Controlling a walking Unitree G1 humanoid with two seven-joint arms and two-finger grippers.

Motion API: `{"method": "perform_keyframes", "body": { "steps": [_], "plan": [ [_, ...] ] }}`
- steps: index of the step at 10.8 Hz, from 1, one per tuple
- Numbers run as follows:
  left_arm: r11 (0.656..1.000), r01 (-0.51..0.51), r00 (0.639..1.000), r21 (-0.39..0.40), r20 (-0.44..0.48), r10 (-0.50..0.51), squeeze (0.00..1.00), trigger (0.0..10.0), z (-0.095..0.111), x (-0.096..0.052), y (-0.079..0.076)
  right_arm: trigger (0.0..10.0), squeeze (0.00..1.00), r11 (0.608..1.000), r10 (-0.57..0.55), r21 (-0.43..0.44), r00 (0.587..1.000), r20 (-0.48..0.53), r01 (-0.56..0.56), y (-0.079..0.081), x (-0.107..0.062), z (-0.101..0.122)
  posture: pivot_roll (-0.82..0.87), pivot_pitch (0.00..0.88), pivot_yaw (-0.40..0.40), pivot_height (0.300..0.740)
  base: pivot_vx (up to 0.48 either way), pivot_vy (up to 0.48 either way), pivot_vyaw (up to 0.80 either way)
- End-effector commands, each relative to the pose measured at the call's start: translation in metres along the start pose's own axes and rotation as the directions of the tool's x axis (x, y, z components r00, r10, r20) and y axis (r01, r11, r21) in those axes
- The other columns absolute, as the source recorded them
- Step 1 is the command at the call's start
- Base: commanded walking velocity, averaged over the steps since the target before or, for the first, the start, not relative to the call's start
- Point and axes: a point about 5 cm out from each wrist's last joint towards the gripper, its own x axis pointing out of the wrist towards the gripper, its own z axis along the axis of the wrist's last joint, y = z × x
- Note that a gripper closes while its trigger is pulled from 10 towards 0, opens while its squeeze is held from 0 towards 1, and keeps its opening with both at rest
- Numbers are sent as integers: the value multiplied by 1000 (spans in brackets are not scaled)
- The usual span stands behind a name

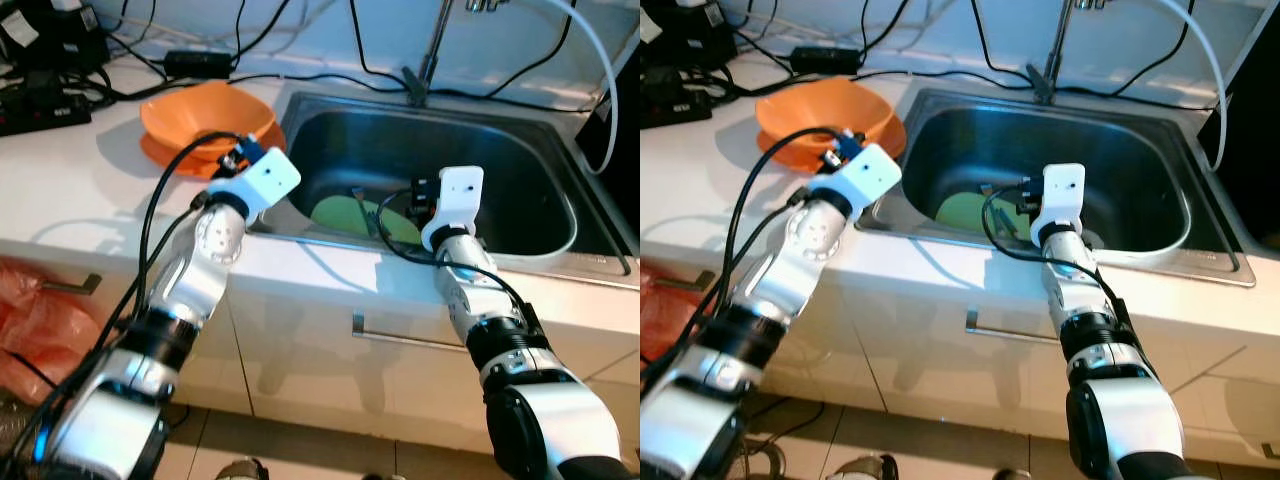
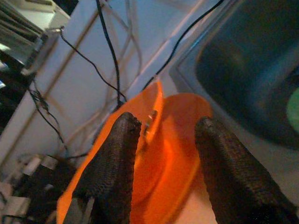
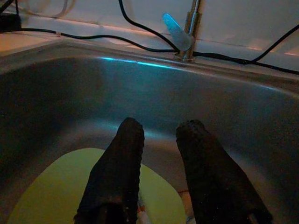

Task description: Kitchen organization

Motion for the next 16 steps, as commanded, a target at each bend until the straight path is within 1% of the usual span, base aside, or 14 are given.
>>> {"method": "perform_keyframes", "body": {
  "steps": [1,3,5,7,8,9,16],
  "plan": [
    [999,-13,1000,43,21,12,0,10000,5,4,3,10000,0,1000,-4,13,1000,6,4,-1,2,4,72,45,-53,740,0,0,0],
    [995,-41,999,86,5,41,0,10000,5,10,6,10000,0,1000,-2,15,1000,5,2,-1,2,4,73,45,-52,740,0,0,0],
    [989,-38,999,140,-24,42,0,10000,0,15,5,10000,0,1000,-1,17,1000,6,0,0,2,4,68,45,-50,740,0,0,0],
    [987,-38,998,153,-39,44,0,10000,-3,20,3,10000,0,1000,-3,16,1000,7,3,-1,2,4,61,44,-50,740,0,0,0],
    [987,-43,998,153,-40,49,0,2235,-3,21,2,10000,0,1000,-5,15,1000,7,5,-2,2,4,58,43,-49,740,0,0,0],
    [987,-52,998,152,-34,58,0,0,-2,22,2,10000,0,1000,-7,15,1000,7,6,-3,2,4,60,43,-50,740,0,0,0],
    [983,-87,996,159,-19,92,0,0,-8,24,3,10000,0,1000,1,19,1000,13,-2,-1,2,5,62,37,-55,740,0,0,0]
  ]
}}
